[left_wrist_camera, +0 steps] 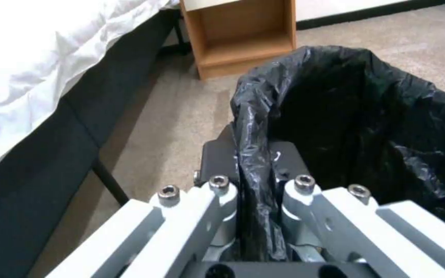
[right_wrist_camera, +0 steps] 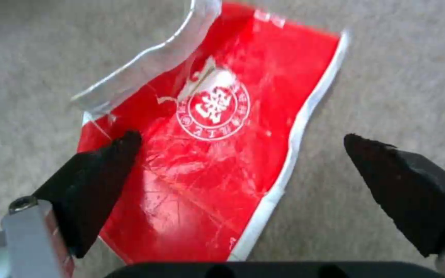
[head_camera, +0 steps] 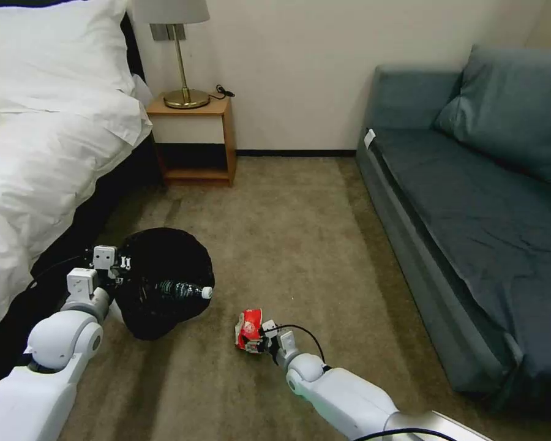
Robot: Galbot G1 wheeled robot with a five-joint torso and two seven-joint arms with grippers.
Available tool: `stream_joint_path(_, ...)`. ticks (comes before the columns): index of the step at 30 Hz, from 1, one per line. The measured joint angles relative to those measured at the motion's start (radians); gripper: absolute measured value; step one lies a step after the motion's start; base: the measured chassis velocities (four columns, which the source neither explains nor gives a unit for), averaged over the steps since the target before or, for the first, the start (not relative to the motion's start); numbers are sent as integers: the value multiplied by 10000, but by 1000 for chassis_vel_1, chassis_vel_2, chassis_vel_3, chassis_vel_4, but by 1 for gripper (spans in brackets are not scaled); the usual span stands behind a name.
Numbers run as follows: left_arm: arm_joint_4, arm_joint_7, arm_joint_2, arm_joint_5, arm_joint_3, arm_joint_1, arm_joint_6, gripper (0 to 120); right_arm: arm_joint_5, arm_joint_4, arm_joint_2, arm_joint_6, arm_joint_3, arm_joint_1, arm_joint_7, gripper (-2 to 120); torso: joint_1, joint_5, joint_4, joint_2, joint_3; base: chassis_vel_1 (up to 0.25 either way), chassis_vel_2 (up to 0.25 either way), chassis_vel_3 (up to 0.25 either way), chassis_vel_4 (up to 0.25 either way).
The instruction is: Pick up the trash bin, then pick up the garbage on the floor and place it into the trash bin.
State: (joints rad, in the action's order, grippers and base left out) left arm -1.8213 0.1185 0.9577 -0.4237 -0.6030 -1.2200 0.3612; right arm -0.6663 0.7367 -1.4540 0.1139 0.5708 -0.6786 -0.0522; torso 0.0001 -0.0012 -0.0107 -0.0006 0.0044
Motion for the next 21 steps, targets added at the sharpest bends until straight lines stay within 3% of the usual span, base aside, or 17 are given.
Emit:
stream_joint_path(7,98,-46,36,52,7,47,-46,5,214,-557,-350,204,-12,-6,277,99,0,0,1,0,0,0,0,0,0)
stream_joint_path(12,103,-46,23,51,23,78,-47,5,227,-731,-499,319,-14,68,476,88,0,1,5,0,0,0,0,0,0)
stream_joint_path(14,109,-46,6,46,11,85,-54,5,216,-772,-550,363,-4,93,582,75,0,1,4,0,0,0,0,0,0)
stream_joint_path(15,109,-46,6,46,11,85,-54,5,216,-772,-550,363,-4,93,582,75,0,1,4,0,0,0,0,0,0)
stream_joint_path(21,119,-47,-39,28,-6,115,-77,5,188,-814,-586,446,22,130,669,48,0,1,3,0,0,0,0,0,0)
